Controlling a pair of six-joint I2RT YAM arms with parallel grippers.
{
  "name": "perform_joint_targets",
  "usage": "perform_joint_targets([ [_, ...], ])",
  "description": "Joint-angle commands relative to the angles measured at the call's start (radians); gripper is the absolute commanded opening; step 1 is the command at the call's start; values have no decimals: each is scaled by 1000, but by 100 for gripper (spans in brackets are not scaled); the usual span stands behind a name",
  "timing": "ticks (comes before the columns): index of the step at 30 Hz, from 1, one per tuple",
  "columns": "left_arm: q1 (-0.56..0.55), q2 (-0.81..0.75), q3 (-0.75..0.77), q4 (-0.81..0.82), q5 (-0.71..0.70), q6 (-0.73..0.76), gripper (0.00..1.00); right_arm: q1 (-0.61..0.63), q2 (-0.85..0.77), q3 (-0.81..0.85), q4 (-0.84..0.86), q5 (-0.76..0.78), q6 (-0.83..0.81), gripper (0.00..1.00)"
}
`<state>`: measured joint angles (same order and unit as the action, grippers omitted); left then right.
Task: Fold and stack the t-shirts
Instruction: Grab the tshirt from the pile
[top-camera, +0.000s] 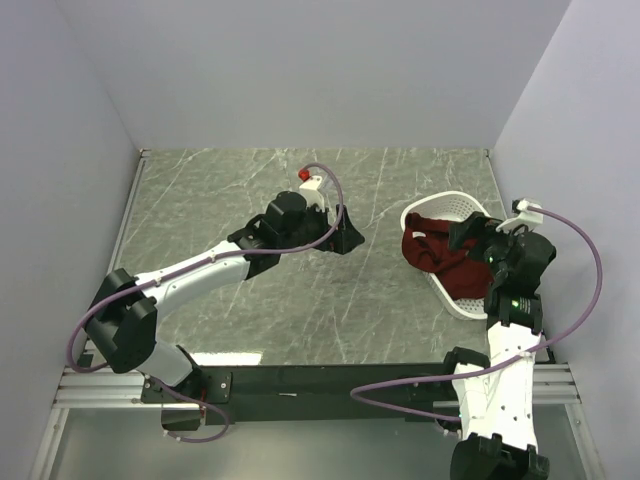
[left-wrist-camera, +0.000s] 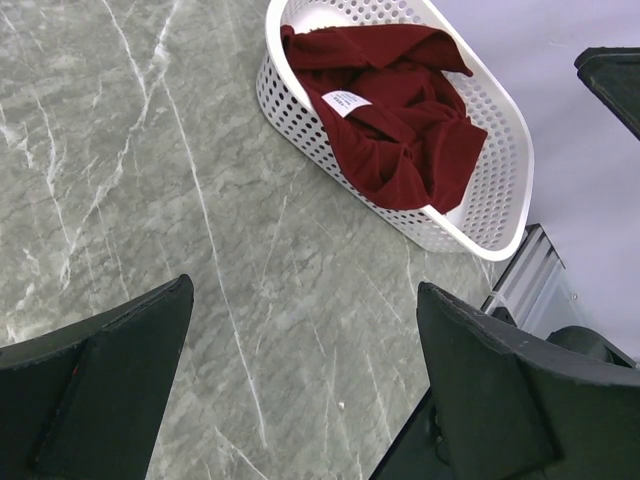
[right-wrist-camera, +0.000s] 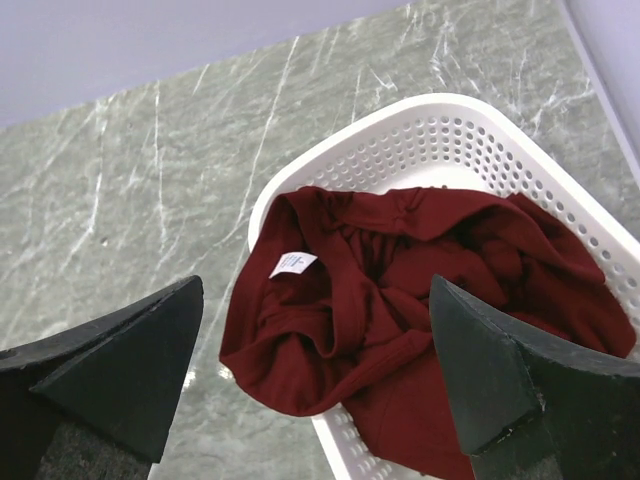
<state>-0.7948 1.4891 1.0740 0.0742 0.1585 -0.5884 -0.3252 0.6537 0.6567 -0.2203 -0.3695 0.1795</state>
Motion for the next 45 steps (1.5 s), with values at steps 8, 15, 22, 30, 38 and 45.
perform_joint_targets([
  [8,-11,-43,17,41,-20,1,99,-5,-8,32,53,-11,8,100],
  [15,-40,103,134,59,44,-79,100,-18,56,55,-91,-248,-374,97],
  [22,-110,425,418,-71,-23,-181,92,-31,69,49,-106,-332,-393,94],
  [30,-144,617,624,-194,-45,-260,84,-38,80,55,-113,-342,-387,94],
  [38,-144,686,675,-136,15,-320,51,-41,77,55,-114,-350,-385,94],
  [45,-144,640,685,-85,44,-298,11,-43,70,54,-114,-358,-382,94],
])
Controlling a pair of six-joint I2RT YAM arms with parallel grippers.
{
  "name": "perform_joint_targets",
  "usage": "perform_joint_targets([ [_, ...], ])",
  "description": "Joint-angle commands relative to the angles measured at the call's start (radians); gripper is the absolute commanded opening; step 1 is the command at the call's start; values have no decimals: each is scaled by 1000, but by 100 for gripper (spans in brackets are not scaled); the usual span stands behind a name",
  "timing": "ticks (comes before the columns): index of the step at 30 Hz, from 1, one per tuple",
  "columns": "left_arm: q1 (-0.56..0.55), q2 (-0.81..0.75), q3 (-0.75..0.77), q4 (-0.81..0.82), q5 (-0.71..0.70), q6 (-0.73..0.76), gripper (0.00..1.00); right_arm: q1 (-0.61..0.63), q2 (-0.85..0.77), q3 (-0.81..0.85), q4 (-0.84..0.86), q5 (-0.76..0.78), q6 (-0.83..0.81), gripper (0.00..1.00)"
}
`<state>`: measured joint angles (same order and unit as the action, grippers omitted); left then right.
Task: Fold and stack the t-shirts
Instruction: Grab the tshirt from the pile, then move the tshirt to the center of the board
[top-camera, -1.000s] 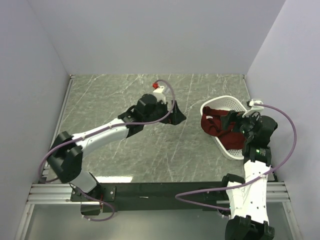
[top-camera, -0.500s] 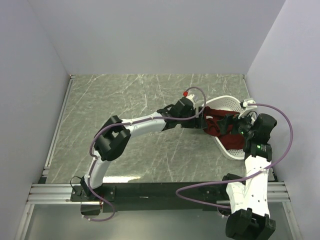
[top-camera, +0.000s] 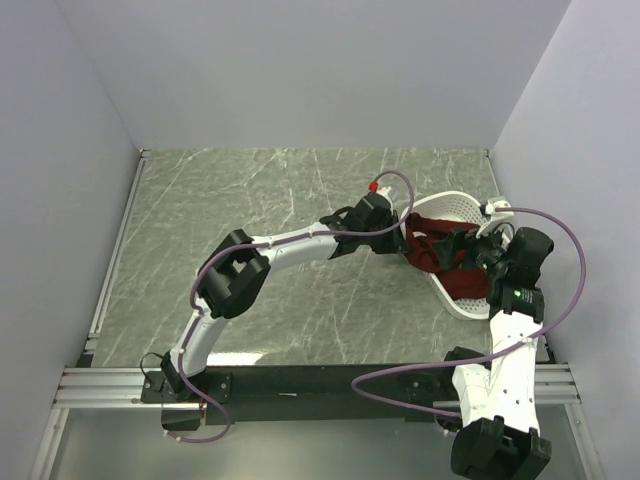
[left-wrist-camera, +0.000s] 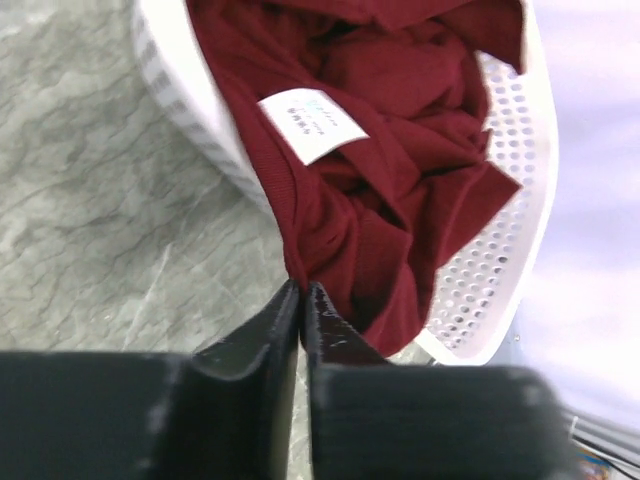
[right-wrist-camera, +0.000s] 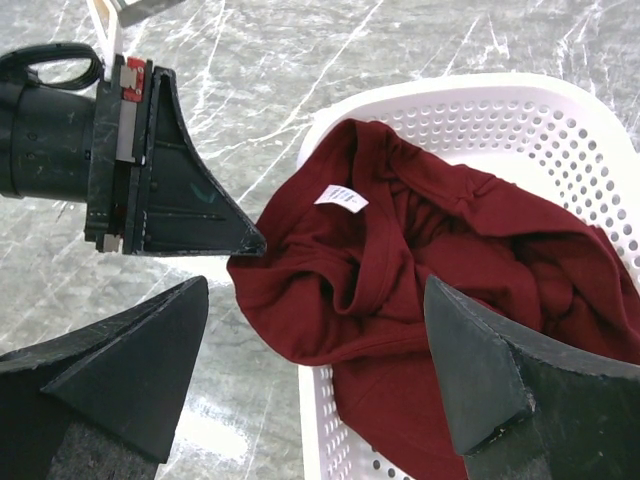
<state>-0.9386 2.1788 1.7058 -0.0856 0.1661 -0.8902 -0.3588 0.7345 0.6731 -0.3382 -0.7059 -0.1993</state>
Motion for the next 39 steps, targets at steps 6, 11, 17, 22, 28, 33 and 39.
perform_joint_targets([
  [6,1,-85,133,122,79,5,1,-19,-23,37,4,-21,-2,94],
  [11,44,-148,358,106,38,40,0,-25,-29,37,4,-20,1,94],
  [17,107,-132,794,111,52,62,1,-29,-44,36,8,-15,3,94],
  [22,119,-374,695,214,-66,175,1,-34,-50,36,7,-21,5,94],
  [28,136,-708,376,98,-224,384,1,-35,-58,37,5,-24,5,94],
  [33,187,-982,-72,61,-416,396,7,-37,-57,34,5,-27,3,94],
  [39,379,-917,-509,-45,147,214,53,-40,-43,33,5,-27,1,94],
])
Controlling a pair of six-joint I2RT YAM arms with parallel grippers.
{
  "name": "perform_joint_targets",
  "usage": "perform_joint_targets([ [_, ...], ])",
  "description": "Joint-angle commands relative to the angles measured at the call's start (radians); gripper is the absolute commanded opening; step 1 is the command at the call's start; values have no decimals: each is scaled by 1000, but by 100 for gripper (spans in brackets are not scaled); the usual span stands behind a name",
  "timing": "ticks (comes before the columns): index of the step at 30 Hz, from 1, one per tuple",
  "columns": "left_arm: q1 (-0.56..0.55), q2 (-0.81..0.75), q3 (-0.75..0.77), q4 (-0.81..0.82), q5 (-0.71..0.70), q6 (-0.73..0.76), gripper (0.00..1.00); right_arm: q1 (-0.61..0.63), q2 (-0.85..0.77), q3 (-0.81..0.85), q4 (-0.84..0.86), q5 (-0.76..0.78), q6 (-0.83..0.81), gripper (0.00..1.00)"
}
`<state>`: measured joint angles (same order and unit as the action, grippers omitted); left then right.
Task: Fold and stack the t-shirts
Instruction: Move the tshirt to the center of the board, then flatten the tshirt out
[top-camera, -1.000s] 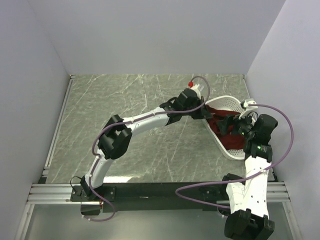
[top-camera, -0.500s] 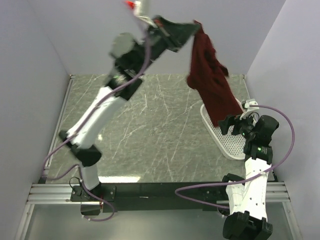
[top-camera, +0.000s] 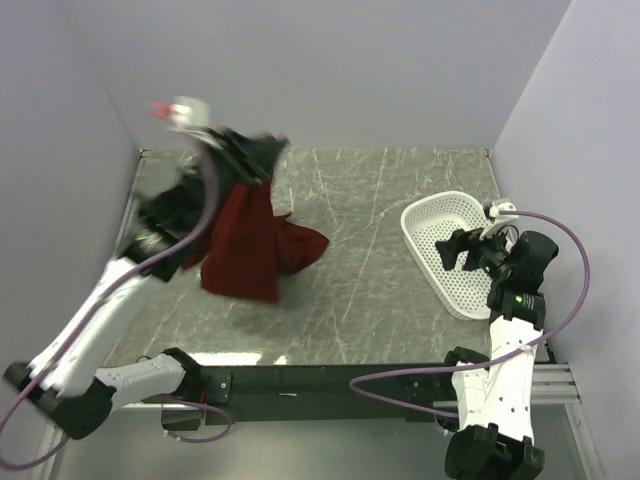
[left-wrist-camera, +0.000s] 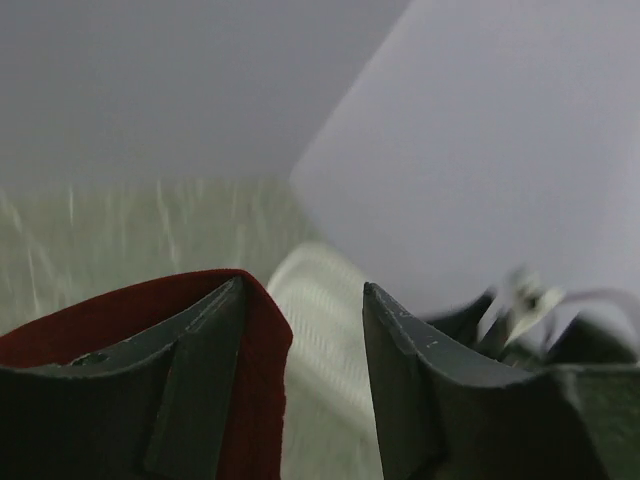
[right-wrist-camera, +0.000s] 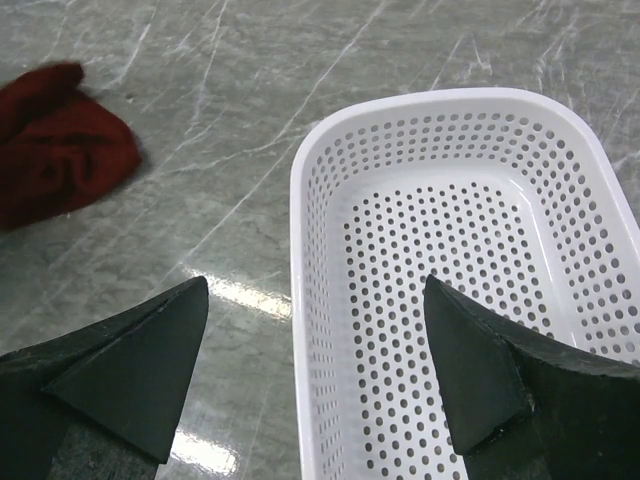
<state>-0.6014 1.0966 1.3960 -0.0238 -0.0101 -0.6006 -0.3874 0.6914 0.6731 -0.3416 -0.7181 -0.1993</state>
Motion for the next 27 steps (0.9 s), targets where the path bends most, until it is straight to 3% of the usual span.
perform_joint_targets([
  [1,43,213,-241,-90,411,-70,57,-8,3,31,7,-20,0,94],
  [4,17,373,-267,-122,515,-33,63,-10,11,29,7,-17,-5,94],
  [8,-38,336,-201,-183,310,62,70,-14,22,28,0,-12,-14,94],
  [12,-51,211,-166,-332,-46,201,83,-16,36,31,-7,-18,-20,94],
  [13,-51,191,-181,-349,-202,217,86,-16,36,31,-11,-18,-22,94],
  [16,-49,86,-263,-364,-406,265,93,-16,49,29,-22,-32,-41,94],
  [22,-41,-200,-550,-271,-528,312,99,-15,117,48,-91,-73,-110,93],
  [27,-41,-412,-693,-280,-582,276,100,24,195,65,-157,-48,-196,89],
])
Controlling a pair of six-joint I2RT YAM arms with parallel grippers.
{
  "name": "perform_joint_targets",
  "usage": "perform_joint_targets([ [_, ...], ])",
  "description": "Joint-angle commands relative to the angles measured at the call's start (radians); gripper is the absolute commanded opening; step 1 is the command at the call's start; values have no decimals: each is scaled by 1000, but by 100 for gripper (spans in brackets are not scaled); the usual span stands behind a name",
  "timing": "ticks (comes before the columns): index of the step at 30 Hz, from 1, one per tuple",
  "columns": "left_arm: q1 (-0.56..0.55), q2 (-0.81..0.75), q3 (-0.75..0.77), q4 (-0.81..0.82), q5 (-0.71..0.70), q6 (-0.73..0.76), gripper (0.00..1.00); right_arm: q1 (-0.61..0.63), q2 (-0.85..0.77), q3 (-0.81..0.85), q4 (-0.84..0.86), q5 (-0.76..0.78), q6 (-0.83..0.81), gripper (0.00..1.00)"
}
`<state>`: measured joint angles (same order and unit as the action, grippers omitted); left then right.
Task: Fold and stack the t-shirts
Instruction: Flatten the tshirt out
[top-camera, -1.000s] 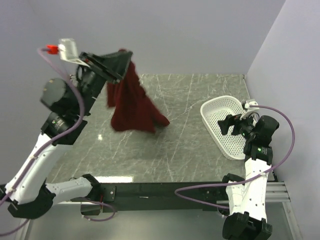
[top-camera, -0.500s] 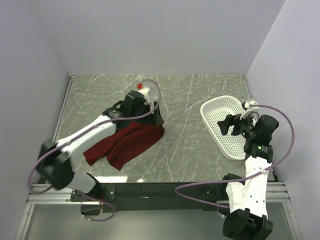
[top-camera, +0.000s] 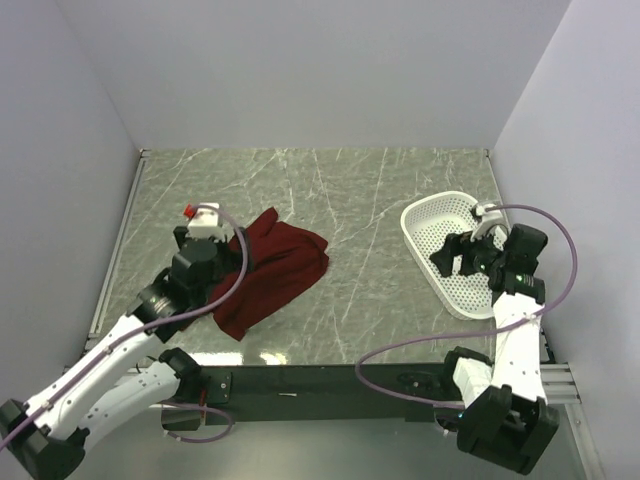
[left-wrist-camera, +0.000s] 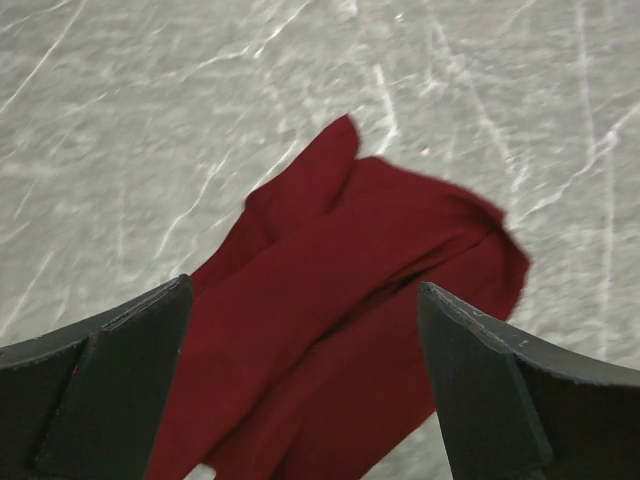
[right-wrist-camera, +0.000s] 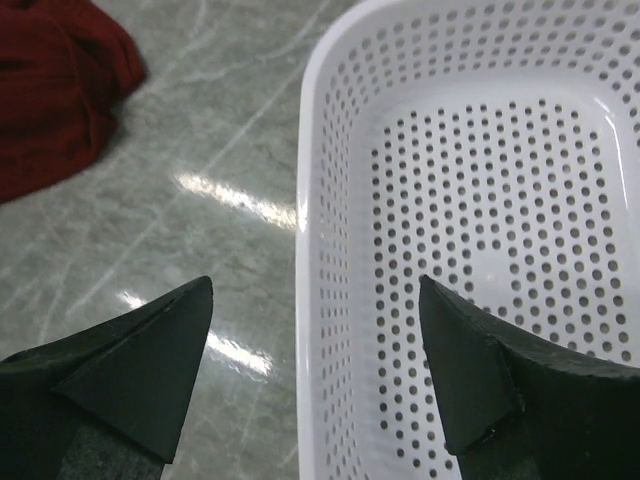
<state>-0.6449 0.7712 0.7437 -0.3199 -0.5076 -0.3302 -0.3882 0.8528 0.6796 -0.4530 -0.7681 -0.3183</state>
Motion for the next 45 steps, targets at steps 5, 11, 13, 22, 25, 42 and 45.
perform_joint_targets([
  [5,2,-153,-67,36,-97,34,100,317,118,89,-75,370,-154,85],
  [11,2,-131,-53,33,-105,46,99,466,248,104,-39,709,-136,76],
  [13,2,-131,-52,33,-106,46,99,498,285,100,-27,759,-128,71],
  [22,2,-179,-66,48,-111,57,99,537,454,81,69,927,-12,40],
  [25,2,-176,-64,50,-105,57,100,535,502,130,89,914,10,21],
  [42,5,-153,-72,50,-164,63,100,468,1264,1142,-125,1107,401,0],
  [45,5,-142,-72,51,-163,66,100,451,1327,1222,-127,1095,398,0],
])
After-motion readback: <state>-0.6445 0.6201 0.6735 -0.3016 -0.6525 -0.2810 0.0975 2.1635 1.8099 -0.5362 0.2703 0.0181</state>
